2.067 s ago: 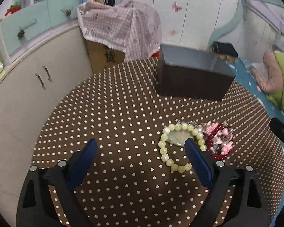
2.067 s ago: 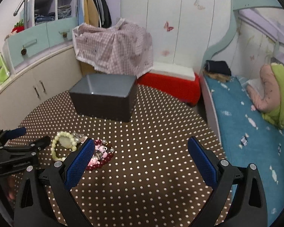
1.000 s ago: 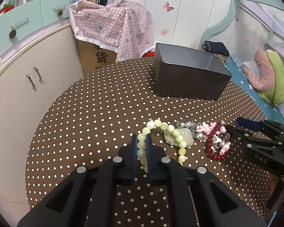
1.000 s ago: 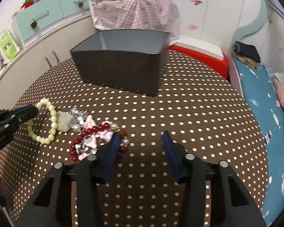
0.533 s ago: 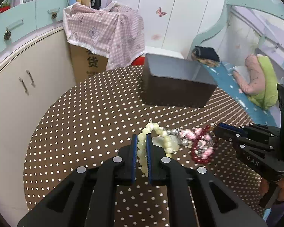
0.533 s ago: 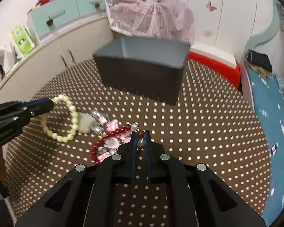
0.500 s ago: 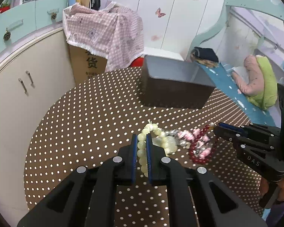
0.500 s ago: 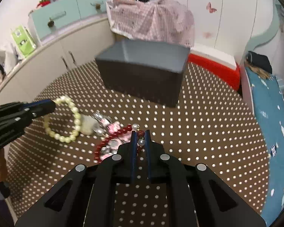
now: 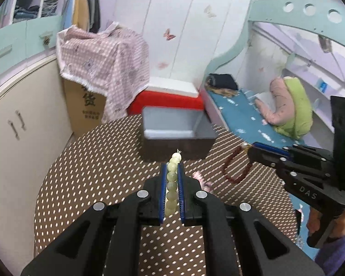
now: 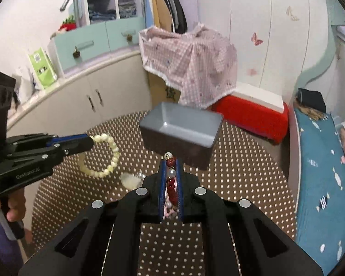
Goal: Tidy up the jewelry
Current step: 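Carry the green bracelet with the left gripper into the metal box while the right carries the red bracelet there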
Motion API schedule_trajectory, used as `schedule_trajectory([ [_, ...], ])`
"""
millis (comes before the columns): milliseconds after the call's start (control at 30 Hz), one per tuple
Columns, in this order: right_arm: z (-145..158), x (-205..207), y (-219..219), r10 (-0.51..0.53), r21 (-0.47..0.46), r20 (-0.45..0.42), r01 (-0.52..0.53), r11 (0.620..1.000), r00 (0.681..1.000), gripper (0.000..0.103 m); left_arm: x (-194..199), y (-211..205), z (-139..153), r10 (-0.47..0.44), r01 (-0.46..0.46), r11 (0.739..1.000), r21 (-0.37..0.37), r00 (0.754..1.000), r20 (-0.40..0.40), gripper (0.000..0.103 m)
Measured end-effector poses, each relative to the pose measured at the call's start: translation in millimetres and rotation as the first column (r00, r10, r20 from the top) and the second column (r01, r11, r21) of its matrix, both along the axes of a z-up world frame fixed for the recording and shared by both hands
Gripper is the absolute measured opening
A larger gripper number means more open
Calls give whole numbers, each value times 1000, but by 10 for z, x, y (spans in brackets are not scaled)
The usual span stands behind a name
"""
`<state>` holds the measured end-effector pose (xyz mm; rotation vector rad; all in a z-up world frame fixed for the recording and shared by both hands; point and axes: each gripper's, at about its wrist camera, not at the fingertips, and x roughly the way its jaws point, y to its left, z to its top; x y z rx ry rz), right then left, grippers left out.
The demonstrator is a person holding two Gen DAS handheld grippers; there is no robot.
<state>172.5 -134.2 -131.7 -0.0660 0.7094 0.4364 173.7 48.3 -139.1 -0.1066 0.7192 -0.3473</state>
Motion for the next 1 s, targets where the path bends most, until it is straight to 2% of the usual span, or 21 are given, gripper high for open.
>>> schedule_trajectory([
  [300,371,444,-105,-47,45,64,45,998,997,9,371,-211,488,-88,89,996,-7,994,69,8],
  [400,368,701,-90,-71,49,62,68,997,996,9,677,-279,524,-109,110,994,-12,993,47,8],
  [533,240,1048,-25,-87,47,34,85,995,996,9,1050,-360,400,-110,110,994,18,994,-5,8],
  [667,-4,1270,20,-84,54,-23,85,995,996,9,1413,-430,85,-82,87,995,48,992,-98,8],
  [833,-319,1458,95,-80,37,-87,83,996,993,9,1609,-453,-269,-68,82,994,76,982,-174,8],
  [1000,-522,1536,113,-77,35,-126,82,996,989,9,1687,-447,-473,-54,74,994,85,974,-221,8],
])
